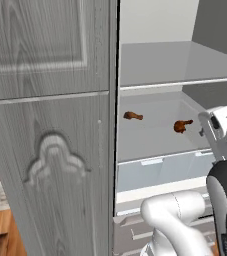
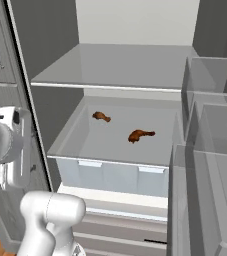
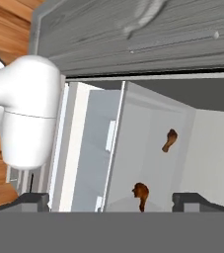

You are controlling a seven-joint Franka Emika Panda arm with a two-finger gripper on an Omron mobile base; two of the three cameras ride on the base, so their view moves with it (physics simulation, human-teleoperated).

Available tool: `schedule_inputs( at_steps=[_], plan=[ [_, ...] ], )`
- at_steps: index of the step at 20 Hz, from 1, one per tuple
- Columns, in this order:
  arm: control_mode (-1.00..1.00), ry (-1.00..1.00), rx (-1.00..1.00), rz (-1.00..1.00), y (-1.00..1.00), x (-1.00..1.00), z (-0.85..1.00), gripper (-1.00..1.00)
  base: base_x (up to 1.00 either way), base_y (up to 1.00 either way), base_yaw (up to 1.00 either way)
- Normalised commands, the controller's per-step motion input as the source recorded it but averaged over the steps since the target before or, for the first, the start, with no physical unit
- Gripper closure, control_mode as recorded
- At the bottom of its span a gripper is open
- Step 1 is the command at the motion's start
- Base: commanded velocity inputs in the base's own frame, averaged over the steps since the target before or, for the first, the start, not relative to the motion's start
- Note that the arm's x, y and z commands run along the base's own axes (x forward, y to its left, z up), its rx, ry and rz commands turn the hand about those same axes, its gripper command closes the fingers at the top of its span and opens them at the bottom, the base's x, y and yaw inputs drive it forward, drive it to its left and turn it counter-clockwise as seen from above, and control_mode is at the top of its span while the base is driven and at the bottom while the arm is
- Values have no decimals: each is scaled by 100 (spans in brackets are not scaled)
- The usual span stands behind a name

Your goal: Place the chicken drumstick on the counter behind the older chicken drumstick on the same shelf of the fridge to maintain FIFO order. Close the fridge door when finished.

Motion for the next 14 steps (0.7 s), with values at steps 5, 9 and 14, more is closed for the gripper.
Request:
schedule_inputs(
  at_steps=[5, 9, 14],
  plan=[
    [-100, 0, -3, 0, 21, 12, -6, -100, 0, 0, 0],
    [-100, 0, -2, 0, 3, -2, -11, -100, 0, 0, 0],
    [100, -1, -3, 0, 1, -45, -18, -100, -20, 2, 0]
  ],
)
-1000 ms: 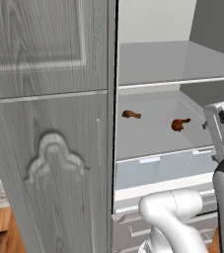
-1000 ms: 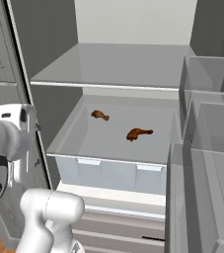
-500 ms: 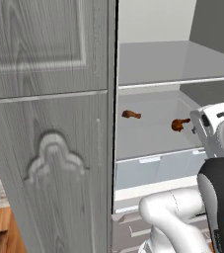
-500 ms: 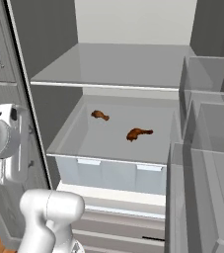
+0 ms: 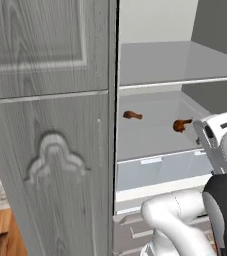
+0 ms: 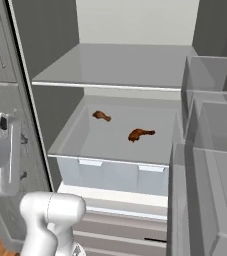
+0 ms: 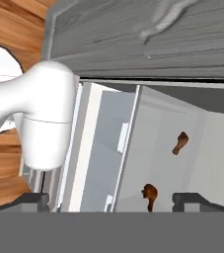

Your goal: Place the chicken drumstick on the counter behind the older chicken drumstick on the same shelf of the fridge to maintain FIFO order. Close the fridge door when finished.

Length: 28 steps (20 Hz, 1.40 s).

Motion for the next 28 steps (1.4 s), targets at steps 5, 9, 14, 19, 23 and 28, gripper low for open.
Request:
schedule_inputs(
  at_steps=[5, 9, 14, 19, 23, 28],
  plan=[
    [100, 0, 0, 0, 0, 0, 0, -100, -100, 36, -8],
    [100, 0, 0, 0, 0, 0, 0, -100, -100, 17, -23],
    [100, 0, 0, 0, 0, 0, 0, -100, -100, 0, -36],
    [100, 0, 0, 0, 0, 0, 0, -100, -92, 0, -45],
    [100, 0, 0, 0, 0, 0, 0, -100, -63, -19, -53],
    [100, 0, 0, 0, 0, 0, 0, -100, -14, -40, -55]
  ],
)
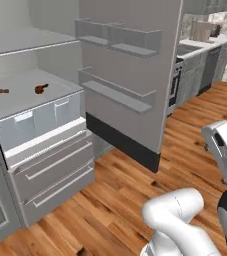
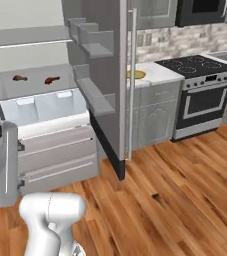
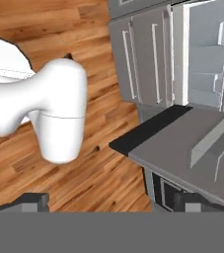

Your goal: Place the chicken drumstick on the counter behind the older chicken drumstick on the same shelf of the fridge to maintain FIFO order. Close the fridge door when finished.

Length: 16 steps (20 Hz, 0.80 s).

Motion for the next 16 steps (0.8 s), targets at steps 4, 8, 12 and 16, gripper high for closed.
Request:
schedule_inputs(
  at_steps=[4, 8, 12, 16],
  plan=[
    [100, 0, 0, 0, 0, 0, 0, -100, 3, -55, -51],
    [100, 0, 0, 0, 0, 0, 0, -100, 20, -57, -47],
    [100, 0, 0, 0, 0, 0, 0, -100, 27, -66, -45],
    [100, 0, 0, 0, 0, 0, 0, -100, 57, -45, -36]
  ],
)
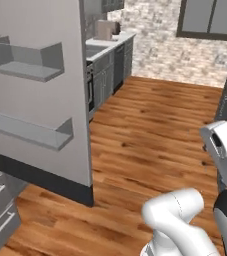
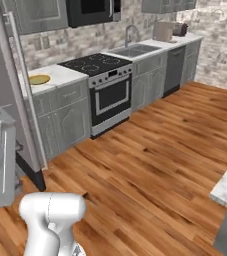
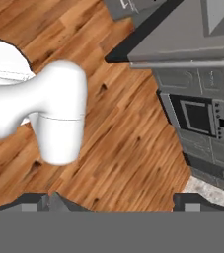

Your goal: Place the chicken drumstick on the counter behind the older chicken drumstick on the same shelf of the fridge to maintain FIFO order. Close the fridge door when finished.

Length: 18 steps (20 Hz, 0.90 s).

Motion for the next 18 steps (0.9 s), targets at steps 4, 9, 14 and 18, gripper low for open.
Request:
schedule_inputs(
  at_steps=[4, 9, 14, 18],
  plan=[
    [100, 0, 0, 0, 0, 0, 0, -100, 95, -16, -17],
    [100, 0, 0, 0, 0, 0, 0, -100, 100, -22, -2],
    [100, 0, 0, 0, 0, 0, 0, -100, 100, -34, 4],
    [100, 0, 0, 0, 0, 0, 0, -100, 99, -27, 29]
  ],
)
